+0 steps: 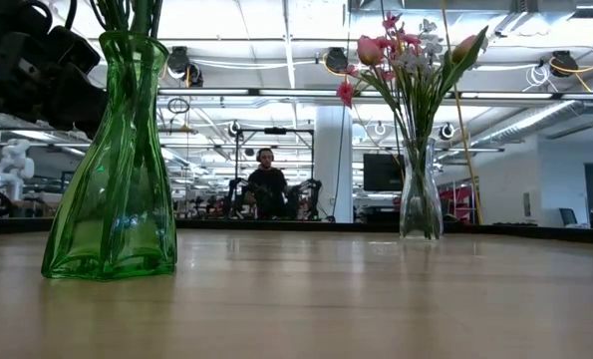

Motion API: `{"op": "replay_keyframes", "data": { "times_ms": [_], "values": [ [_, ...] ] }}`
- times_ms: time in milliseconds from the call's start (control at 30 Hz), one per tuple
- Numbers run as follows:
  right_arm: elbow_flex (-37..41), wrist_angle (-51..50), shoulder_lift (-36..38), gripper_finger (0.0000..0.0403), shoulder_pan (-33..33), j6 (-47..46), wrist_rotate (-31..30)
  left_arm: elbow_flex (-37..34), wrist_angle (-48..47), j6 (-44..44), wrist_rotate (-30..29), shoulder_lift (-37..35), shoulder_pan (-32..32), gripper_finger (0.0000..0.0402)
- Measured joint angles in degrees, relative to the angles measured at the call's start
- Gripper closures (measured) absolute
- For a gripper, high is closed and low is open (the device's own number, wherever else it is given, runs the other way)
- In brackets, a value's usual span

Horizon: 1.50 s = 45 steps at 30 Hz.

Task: Sort flowers into vase by color
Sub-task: Put the dark red flower into the green vase

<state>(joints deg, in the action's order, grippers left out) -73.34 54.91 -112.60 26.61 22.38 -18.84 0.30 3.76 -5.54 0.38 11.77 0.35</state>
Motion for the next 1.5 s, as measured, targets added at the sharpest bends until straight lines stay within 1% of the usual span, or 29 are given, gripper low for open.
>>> {"op": "replay_keyframes", "data": {
  "times_ms": [167,267,433,800,1267,1367,1500],
  "values": [
    [0.5,-0.9,0.0,0.0403,-0.4,-1.5,2.6,0.0,0.0,0.0,0.0,0.0,0.0,0.0297],
    [2.3,-0.7,0.0,0.0403,-0.5,-3.7,2.6,0.0,0.0,0.0,0.0,0.0,0.0,0.0297],
    [5.4,4.3,-1.3,0.0403,-0.8,-6.1,2.5,0.0,0.0,0.0,0.0,0.0,0.0,0.0297],
    [5.7,5.4,-7.4,0.0403,-1.5,-13.1,2.7,0.0,0.1,0.0,0.0,0.0,0.0,0.0297],
    [5.7,3.2,-8.3,0.0403,-1.5,-14.3,2.4,0.0,0.0,0.0,0.0,0.0,0.0,0.0297],
    [5.7,3.1,-8.3,0.0396,-1.5,-17.0,2.4,0.0,0.0,0.0,0.0,0.0,0.0,0.0297],
    [5.7,1.8,-7.9,0.037,-2.0,-23.1,2.5,0.0,0.0,0.0,0.0,0.0,0.0,0.0297]
  ]
}}
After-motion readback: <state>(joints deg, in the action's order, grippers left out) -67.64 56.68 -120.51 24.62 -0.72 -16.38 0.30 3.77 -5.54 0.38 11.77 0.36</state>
